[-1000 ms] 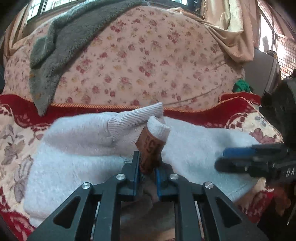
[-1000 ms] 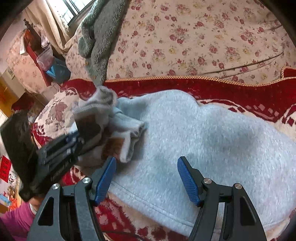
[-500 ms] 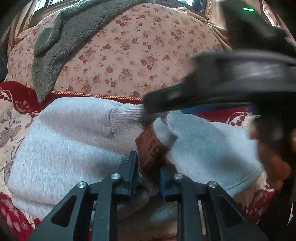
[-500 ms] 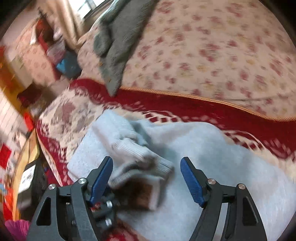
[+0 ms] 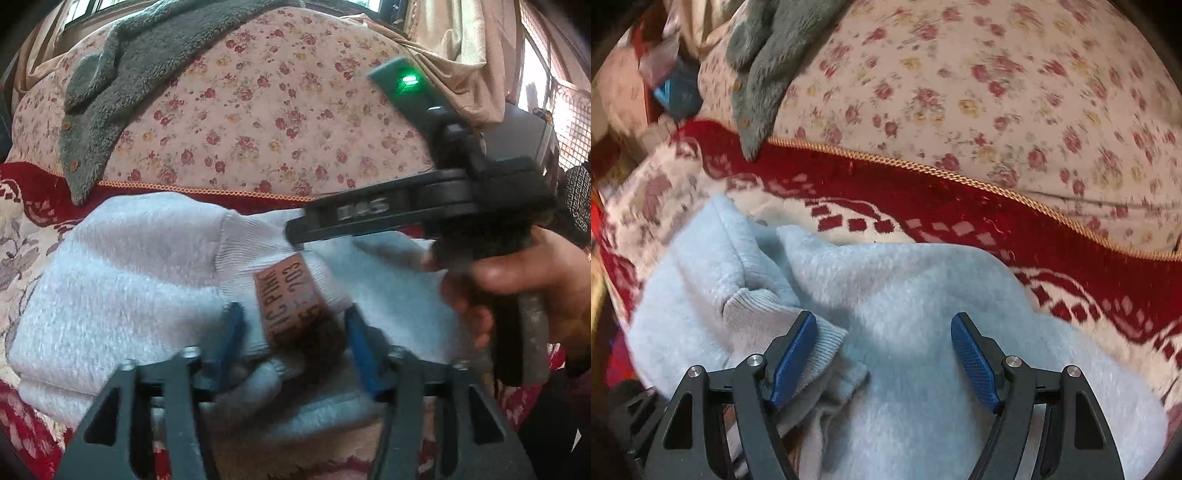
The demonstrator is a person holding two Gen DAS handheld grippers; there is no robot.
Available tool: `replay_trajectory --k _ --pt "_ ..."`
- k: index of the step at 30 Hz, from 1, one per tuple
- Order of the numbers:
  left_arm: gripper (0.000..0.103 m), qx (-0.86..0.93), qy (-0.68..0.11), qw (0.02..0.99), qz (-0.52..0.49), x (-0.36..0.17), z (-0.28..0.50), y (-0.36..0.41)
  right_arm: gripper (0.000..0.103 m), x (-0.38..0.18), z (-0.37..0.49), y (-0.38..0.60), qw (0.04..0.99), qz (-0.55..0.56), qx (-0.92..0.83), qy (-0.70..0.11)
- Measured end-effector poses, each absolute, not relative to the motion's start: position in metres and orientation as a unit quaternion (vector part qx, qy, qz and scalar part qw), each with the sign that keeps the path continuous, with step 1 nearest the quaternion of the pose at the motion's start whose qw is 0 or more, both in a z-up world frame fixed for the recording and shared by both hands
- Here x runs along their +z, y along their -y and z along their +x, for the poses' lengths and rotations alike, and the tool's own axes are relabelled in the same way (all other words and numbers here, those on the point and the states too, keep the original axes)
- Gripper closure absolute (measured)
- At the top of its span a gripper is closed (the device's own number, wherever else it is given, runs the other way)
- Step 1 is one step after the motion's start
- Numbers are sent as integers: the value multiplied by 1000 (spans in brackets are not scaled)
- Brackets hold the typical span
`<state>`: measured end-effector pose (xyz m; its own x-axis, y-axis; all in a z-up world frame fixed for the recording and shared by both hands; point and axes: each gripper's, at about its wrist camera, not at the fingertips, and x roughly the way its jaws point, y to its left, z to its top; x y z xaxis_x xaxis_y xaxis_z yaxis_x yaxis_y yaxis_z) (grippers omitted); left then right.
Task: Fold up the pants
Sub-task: 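Open both grippers and withdraw them from the folded sweatpants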
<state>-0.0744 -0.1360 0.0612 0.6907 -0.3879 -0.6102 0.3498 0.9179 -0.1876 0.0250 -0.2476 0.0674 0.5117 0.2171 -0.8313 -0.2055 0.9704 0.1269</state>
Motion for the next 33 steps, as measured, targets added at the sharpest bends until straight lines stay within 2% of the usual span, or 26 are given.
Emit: replay_trajectory --k 3,16,20,25,33 --pt "18 -189 -320 928 -10 70 -83 142 23 85 1 266 878 34 123 -461" --pt "17 -180 -323 929 7 88 -90 165 20 106 -100 353 882 165 91 -432" --pt "17 -198 -329 923 -3 91 -89 178 13 107 -133 375 878 203 86 -425" --pt "10 -234 -339 911 -13 94 -88 202 12 96 -172 402 872 215 56 -436" --pt "10 -278 -365 889 -10 94 -80 241 10 58 -214 453 842 316 30 -436"
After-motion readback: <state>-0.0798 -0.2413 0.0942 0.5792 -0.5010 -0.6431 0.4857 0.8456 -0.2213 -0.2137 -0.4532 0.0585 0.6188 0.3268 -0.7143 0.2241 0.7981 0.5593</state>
